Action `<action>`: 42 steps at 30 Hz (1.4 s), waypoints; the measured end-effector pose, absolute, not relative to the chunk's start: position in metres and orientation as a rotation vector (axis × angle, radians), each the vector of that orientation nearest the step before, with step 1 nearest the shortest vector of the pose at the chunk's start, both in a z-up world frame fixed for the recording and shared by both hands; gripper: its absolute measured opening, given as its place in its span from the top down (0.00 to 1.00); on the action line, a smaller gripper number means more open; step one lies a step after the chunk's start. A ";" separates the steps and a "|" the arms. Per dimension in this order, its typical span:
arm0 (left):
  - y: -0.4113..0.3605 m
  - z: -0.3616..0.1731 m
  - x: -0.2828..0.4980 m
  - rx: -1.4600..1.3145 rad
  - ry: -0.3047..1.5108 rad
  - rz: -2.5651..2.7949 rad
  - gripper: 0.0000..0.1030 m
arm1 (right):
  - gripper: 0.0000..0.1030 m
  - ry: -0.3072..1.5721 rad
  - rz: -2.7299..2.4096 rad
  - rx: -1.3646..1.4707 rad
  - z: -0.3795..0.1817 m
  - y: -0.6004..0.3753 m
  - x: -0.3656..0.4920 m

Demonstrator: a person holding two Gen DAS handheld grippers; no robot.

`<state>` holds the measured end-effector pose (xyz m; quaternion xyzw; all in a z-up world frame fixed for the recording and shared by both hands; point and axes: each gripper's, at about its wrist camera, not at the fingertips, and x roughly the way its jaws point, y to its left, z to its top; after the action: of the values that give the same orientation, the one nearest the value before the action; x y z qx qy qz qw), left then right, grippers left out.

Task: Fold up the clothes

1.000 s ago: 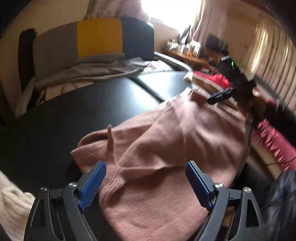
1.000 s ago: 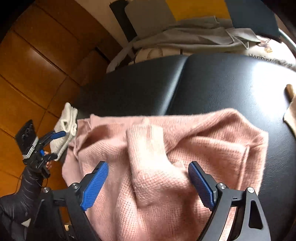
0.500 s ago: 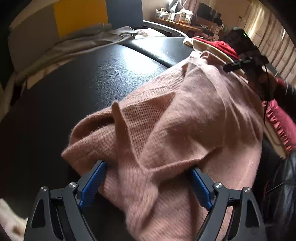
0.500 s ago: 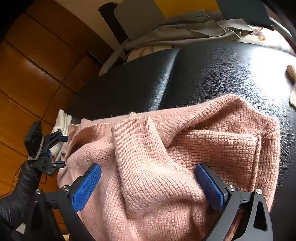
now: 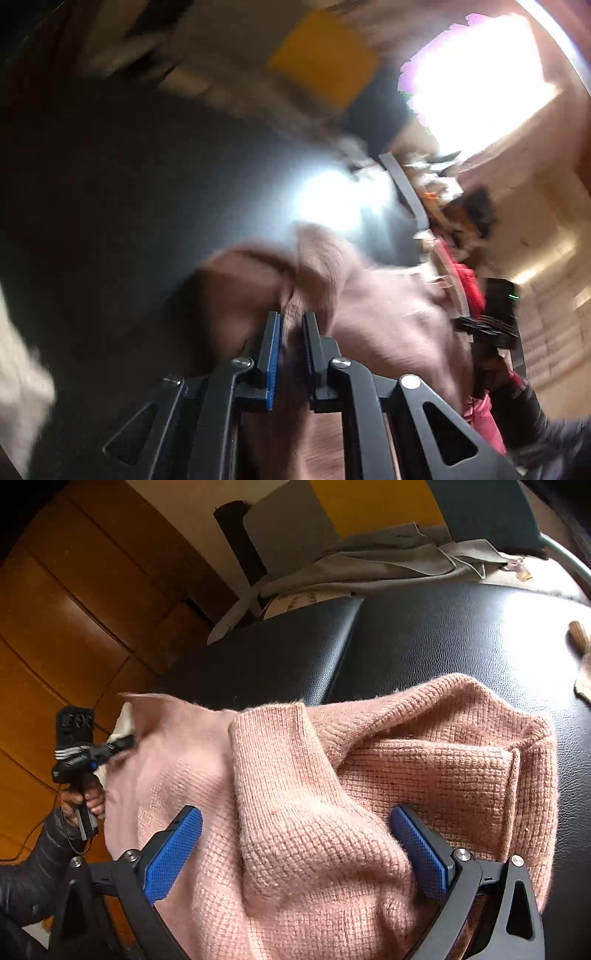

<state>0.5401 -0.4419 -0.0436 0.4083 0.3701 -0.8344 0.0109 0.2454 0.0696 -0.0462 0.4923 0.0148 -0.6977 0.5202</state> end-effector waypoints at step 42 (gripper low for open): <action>-0.099 0.033 0.292 2.162 -0.528 -3.223 0.87 | 0.00 0.054 -1.394 1.088 -0.053 0.183 0.249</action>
<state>0.2916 -0.0985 0.0333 0.5111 -0.1247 -0.7618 -0.3780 0.2495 0.1830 -0.0529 0.4759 0.0238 -0.6097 0.6334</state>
